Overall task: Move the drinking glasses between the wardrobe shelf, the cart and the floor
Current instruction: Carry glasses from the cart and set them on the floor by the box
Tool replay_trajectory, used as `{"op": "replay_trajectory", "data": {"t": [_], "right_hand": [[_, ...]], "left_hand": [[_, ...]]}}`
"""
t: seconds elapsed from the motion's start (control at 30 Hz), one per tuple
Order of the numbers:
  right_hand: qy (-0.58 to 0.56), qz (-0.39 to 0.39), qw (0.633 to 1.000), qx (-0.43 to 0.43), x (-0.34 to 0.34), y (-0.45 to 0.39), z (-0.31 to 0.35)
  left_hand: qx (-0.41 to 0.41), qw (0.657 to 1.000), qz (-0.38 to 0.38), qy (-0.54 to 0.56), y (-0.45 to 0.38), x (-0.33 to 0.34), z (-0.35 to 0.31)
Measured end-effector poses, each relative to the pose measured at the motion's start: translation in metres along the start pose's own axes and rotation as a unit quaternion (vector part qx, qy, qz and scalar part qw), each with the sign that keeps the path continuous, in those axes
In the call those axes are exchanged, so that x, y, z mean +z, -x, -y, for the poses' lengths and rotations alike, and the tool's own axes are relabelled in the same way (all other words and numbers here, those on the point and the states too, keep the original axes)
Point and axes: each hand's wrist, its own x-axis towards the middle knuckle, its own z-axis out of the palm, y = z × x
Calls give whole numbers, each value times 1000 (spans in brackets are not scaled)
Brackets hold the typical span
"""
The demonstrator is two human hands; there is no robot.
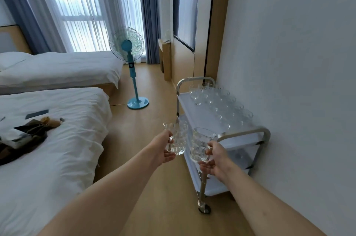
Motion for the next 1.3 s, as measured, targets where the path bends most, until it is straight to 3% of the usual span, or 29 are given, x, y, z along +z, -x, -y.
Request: {"op": "replay_trajectory", "data": {"t": [0.27,0.57,1.0,1.3], "right_hand": [[-21,-52,998,19,63,-72,30],[-17,-84,996,26,85,-160,77],[-57,-117,989,73,83,-345,156],[-93,-129,979,130,63,-419,156]], "left_hand": [[-32,998,31,-50,-89,-36,-51],[-52,995,51,-62,-184,-32,-103],[-78,989,49,-114,-346,41,-209],[-139,977,69,-145,-429,98,-220]]}}
